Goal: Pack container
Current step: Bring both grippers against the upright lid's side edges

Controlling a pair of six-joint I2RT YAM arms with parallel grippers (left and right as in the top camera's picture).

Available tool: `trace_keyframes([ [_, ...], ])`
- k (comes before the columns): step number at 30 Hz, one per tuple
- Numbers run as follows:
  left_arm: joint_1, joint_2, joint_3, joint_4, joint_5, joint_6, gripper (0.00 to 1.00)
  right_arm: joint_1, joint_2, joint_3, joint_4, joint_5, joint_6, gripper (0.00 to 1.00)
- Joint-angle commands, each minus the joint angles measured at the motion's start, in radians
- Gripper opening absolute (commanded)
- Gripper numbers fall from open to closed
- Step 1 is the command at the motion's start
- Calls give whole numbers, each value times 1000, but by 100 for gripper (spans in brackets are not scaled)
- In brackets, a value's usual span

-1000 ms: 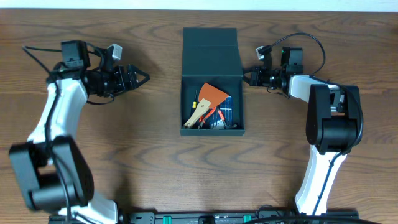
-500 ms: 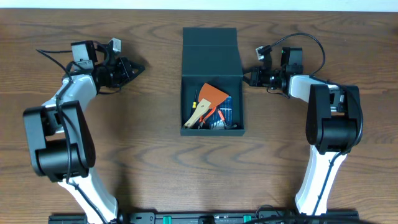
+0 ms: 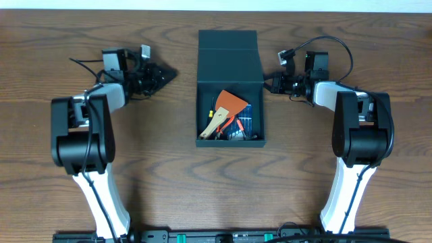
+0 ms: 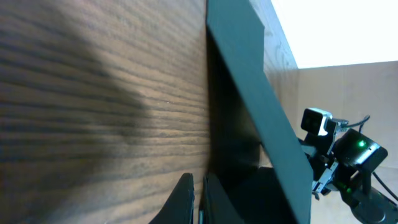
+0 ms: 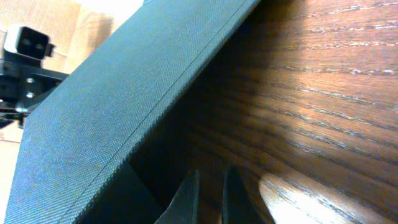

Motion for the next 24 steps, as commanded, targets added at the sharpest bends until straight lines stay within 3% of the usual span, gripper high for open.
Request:
trace_keyframes([
  [1,-14,55,9,46,60,-60,6,10,26,1,-4,4,8,1],
  [17,-45,136,13,216,145,-152,6,10,26,1,-2,4,7,1],
  [24,-93,136,32,222,152,-152,6,10,26,1,-1,4,7,1],
])
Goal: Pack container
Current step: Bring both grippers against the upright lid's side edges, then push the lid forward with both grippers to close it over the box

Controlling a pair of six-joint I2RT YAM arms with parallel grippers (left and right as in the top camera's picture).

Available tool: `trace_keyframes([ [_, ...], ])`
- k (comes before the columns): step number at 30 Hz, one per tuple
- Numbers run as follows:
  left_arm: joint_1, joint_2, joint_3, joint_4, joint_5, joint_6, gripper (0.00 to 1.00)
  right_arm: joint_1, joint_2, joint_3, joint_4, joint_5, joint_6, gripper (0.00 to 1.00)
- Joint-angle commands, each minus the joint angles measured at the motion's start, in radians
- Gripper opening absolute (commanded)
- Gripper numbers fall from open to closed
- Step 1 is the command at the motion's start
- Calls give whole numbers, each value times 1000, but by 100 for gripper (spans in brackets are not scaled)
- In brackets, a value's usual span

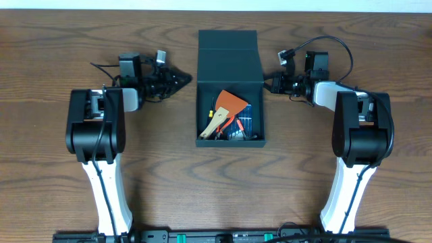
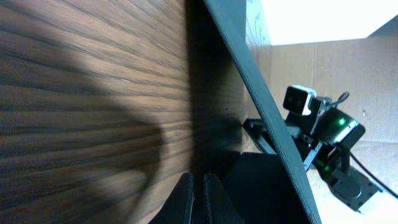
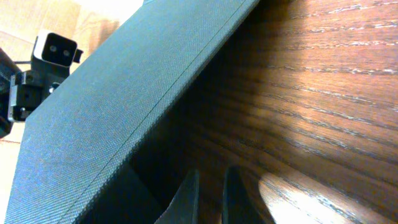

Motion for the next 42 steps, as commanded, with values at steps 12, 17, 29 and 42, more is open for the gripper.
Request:
trace_keyframes([
  [12,-43,16,66,16,40,-35,6,19,26,1,-1,-13,4,1],
  [17,-43,16,67,23,64,-35,6,27,25,2,38,-39,4,1],
  [29,-43,16,98,114,130,-84,6,28,25,53,44,-41,30,1],
  [42,-41,16,148,129,209,-99,6,23,25,131,18,-48,29,1],
])
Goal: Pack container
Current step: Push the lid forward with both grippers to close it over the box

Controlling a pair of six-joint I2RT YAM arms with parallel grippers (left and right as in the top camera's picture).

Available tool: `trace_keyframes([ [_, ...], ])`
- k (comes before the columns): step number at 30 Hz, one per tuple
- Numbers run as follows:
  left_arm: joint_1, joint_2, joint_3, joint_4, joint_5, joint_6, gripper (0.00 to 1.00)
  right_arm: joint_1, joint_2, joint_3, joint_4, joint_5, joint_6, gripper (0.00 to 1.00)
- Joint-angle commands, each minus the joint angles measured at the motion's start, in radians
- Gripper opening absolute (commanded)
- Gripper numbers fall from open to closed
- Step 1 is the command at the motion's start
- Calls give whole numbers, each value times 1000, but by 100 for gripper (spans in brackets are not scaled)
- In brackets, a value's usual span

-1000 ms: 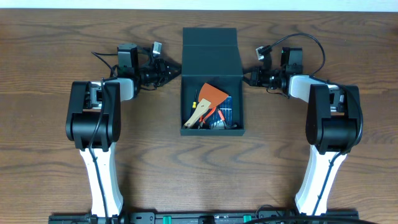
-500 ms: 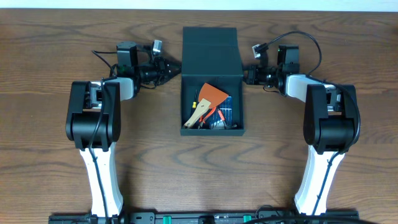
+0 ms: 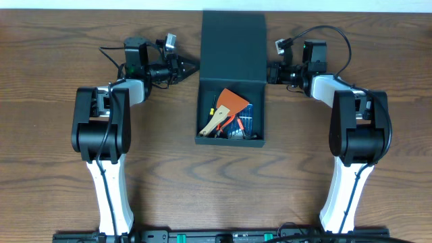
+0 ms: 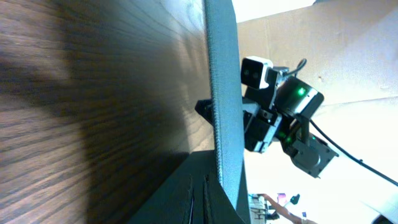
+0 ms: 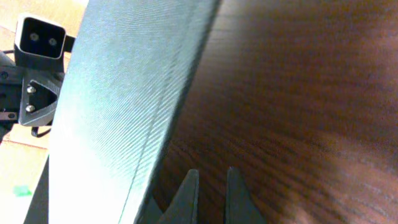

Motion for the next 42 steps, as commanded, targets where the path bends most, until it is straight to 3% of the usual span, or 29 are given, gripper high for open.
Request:
trace_keyframes([
  [1,2,11,32,13,76,-5,6,-2,11,43,-19,-33,-3,1],
  [10,2,11,32,116,170,-75,6,-2,11,196,-269,-22,-148,1],
  [20,2,11,32,410,256,-340,6,-2,11,394,-544,-8,-265,2],
  [29,2,11,32,626,300,-558,6,-1,8,460,-724,21,-356,1],
  [42,0,11,32,955,300,-892,6,12,-34,460,-801,69,-400,1],
])
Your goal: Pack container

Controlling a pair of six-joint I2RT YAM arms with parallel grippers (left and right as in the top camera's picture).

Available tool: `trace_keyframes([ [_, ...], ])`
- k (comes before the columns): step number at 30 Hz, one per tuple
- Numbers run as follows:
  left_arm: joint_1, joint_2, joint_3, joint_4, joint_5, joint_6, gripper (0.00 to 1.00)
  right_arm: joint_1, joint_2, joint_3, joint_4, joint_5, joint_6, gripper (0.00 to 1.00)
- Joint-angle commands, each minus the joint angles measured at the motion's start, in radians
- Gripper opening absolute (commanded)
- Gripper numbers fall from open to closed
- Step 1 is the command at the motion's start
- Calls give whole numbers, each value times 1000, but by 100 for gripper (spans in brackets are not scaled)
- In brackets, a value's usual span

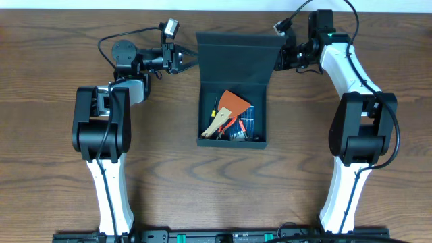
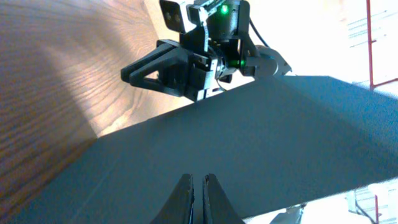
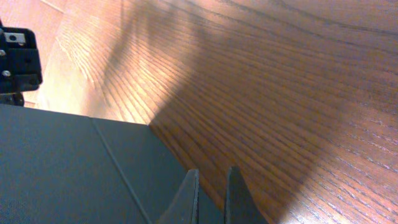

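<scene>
A dark box (image 1: 231, 142) stands open in the middle of the table. Inside lie an orange scraper (image 1: 231, 102), a wooden-handled tool (image 1: 214, 123) and other small items. Its hinged lid (image 1: 237, 57) is raised off the table, free edge up. My left gripper (image 1: 183, 59) is shut against the lid's left side, and the lid (image 2: 249, 137) fills the view behind my left gripper (image 2: 198, 180). My right gripper (image 1: 279, 59) is shut at the lid's right side. In the right wrist view the lid's corner (image 3: 74, 168) lies under my right gripper (image 3: 211, 180).
Bare wooden table (image 1: 337, 202) surrounds the box. The table's far edge runs just behind both wrists. Cables loop off each wrist near the back. The white arm bases stand at the front left and front right.
The lid has swung further up, its free edge now higher and nearer the box opening in the overhead view. Both grippers have risen with it, still at its two sides.
First the lid lay flat behind the box, with my right gripper at its right edge and my left gripper off to the left. Then my left gripper was at the lid's left edge. Then the lid was off the table between both grippers, and now stands raised.
</scene>
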Motion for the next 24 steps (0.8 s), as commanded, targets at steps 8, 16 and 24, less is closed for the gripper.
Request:
trace_keyframes([
  [8,-19,-1,21,120,24,-242,6,19,-50,21,-10,-3,-14,2],
  [16,-37,-13,21,119,24,-255,6,32,-53,22,-33,-2,-14,2],
  [24,-37,-41,21,119,24,-260,6,54,-85,37,-23,6,-15,6],
])
